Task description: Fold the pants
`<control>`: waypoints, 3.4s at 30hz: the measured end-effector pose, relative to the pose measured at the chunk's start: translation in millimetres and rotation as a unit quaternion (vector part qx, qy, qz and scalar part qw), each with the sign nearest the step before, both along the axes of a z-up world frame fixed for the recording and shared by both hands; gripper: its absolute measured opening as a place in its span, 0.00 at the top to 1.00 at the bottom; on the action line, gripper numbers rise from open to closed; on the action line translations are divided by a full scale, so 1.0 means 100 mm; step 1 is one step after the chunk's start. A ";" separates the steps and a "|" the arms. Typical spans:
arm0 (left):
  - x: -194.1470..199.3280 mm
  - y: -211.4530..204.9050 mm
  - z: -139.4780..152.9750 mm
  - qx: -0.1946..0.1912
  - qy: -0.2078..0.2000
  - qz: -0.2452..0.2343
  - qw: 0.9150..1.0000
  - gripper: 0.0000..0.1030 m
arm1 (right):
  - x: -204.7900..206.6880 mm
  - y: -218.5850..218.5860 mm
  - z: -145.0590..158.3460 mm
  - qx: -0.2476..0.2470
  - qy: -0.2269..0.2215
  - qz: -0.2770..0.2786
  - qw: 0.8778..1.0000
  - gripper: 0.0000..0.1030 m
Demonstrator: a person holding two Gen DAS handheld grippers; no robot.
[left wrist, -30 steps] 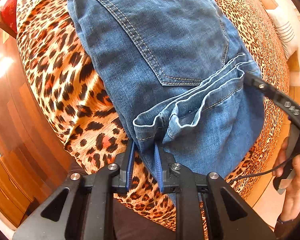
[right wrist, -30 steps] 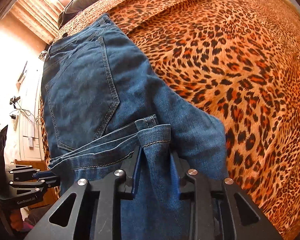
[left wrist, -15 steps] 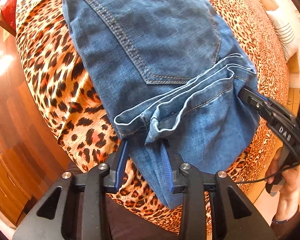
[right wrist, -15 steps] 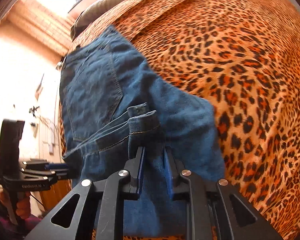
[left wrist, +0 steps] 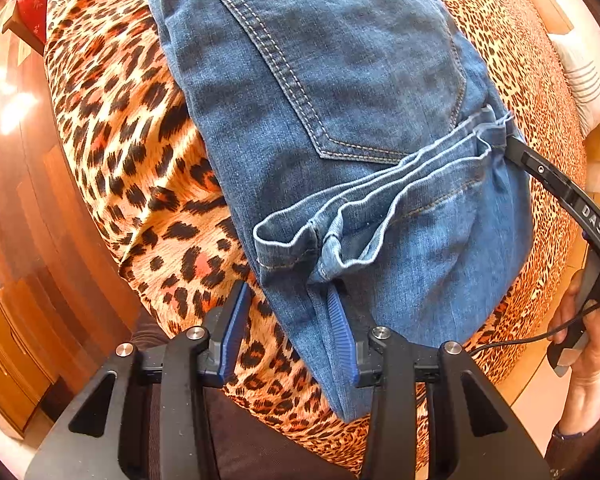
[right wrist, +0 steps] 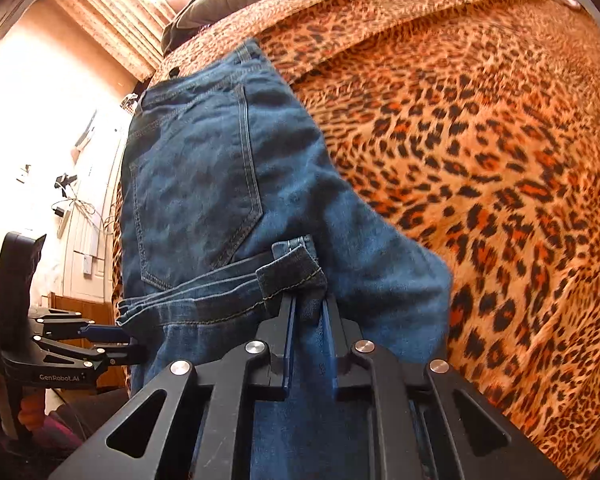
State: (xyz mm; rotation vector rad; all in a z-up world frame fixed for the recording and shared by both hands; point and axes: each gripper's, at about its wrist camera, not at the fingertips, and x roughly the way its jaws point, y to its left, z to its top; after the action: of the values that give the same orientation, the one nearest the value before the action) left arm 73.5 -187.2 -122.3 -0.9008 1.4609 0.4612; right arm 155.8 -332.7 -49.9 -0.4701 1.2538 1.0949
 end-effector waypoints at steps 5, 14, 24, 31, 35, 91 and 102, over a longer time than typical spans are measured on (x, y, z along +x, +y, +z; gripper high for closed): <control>0.03 0.00 0.06 -0.007 0.008 -0.002 1.000 0.61 | 0.31 -0.17 -0.07 -0.024 0.017 -0.062 0.998 0.88; -0.04 -0.49 -0.08 -0.140 0.012 -0.022 0.990 0.47 | 0.20 -0.81 -0.04 -0.041 0.047 -0.035 0.997 0.50; -0.03 -0.61 -0.13 -0.149 0.026 -0.042 0.988 0.52 | 0.07 -0.94 -0.12 -0.056 0.019 -0.059 0.996 0.88; -0.22 -0.17 0.30 -0.098 -0.059 0.001 0.993 0.49 | 0.22 -0.97 0.24 0.025 0.061 -0.112 0.992 0.60; -0.13 0.08 0.23 -0.063 -0.048 0.032 0.996 0.49 | 0.23 -0.73 0.23 0.040 0.065 -0.107 0.991 0.55; -0.03 2.81 0.24 -0.117 -0.122 0.177 0.970 0.39 | 0.85 2.38 -0.01 -0.048 0.121 -0.080 0.988 0.31; 0.13 2.74 0.02 -0.129 -0.125 0.189 0.965 0.19 | 0.76 2.68 -0.31 -0.069 0.118 -0.033 0.990 0.26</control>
State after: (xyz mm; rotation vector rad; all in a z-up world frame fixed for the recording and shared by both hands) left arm 86.6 86.9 -120.4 -1.4067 1.1330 0.4218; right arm 231.9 -64.6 -81.3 -0.4073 1.5499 1.0328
